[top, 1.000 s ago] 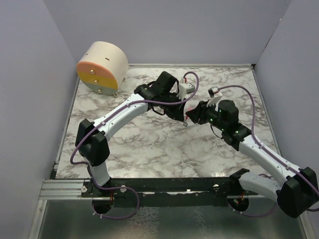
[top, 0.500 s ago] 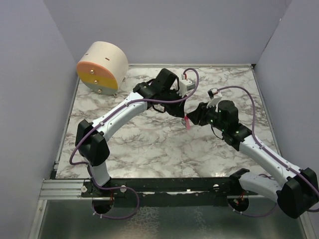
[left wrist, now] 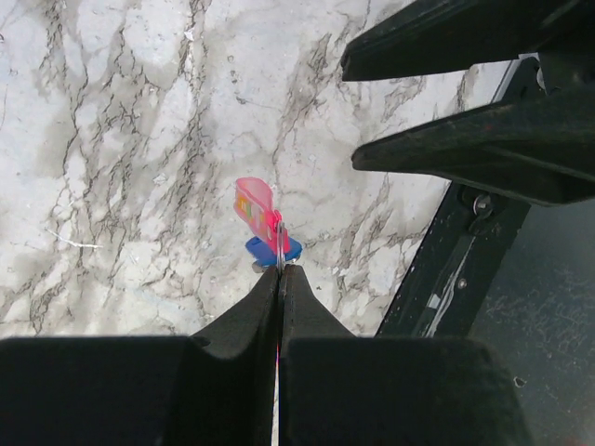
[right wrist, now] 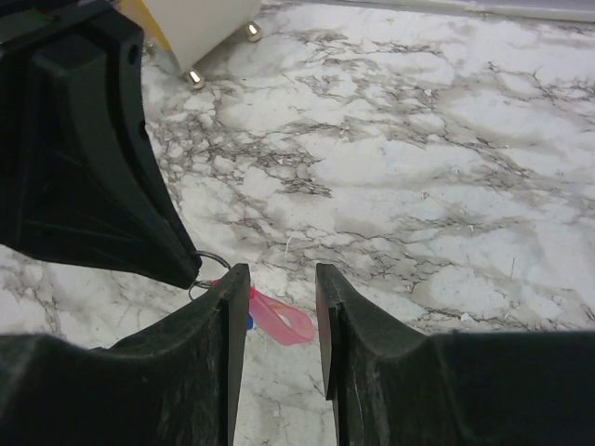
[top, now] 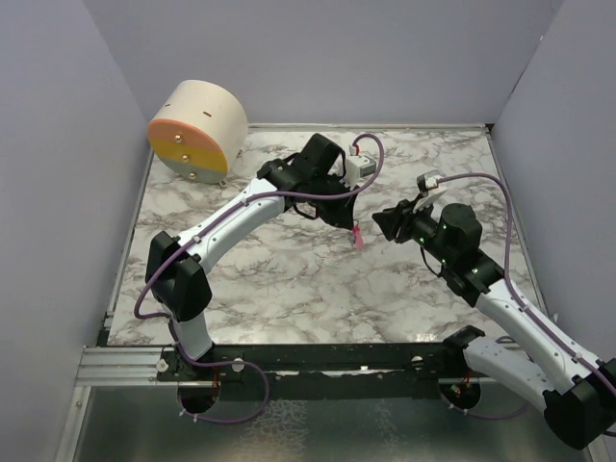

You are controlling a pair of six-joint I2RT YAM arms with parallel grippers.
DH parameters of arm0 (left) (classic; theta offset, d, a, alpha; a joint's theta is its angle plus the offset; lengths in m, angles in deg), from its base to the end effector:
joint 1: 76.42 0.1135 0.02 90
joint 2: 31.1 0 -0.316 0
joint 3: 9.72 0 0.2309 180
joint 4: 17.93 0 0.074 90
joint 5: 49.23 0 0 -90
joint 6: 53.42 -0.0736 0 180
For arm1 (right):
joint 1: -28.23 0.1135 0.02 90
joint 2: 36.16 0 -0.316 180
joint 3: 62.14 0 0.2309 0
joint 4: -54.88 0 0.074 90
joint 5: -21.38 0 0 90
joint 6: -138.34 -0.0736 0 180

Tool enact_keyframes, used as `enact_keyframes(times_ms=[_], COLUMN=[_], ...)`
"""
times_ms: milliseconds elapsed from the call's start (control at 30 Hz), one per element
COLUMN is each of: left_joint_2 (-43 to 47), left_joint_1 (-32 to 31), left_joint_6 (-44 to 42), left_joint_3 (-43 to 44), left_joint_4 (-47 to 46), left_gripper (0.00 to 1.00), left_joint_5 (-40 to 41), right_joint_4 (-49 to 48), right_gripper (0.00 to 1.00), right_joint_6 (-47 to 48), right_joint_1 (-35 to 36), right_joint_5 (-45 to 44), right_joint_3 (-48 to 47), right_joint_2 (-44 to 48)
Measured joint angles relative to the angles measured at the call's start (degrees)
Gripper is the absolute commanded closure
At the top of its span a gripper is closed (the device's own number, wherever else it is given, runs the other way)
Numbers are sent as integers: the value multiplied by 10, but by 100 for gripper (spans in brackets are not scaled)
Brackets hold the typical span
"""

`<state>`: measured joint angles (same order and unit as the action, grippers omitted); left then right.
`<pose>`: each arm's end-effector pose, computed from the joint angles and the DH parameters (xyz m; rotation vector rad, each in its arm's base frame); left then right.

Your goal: Put the keys on the keyring

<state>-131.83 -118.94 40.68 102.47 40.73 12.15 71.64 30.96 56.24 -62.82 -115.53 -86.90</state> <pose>0.2705 -0.2959 0.3682 1.0490 2.2579 -0.9645 0.1673 0.0974 0.3330 -0.2459 1.8485 0.6477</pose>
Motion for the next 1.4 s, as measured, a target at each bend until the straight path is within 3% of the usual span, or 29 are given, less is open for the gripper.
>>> enact_keyframes(times_ms=[533,1267,1400], left_joint_2=[-27,-54,-54], left_joint_1=[-18,-40,-40], left_joint_6=[-10,-22,-17], left_joint_3=[44,83,92], left_joint_4=[50,76,76], left_gripper=[100,100,89], left_joint_5=[5,32,41], right_joint_4=[-27,-50,-67], right_gripper=[67,96,98], right_joint_6=[71,59,38], right_joint_1=[0,0,0], right_joint_5=[119,122,110], right_joint_3=[19,39,45], right_joint_2=[-39,-51,-47])
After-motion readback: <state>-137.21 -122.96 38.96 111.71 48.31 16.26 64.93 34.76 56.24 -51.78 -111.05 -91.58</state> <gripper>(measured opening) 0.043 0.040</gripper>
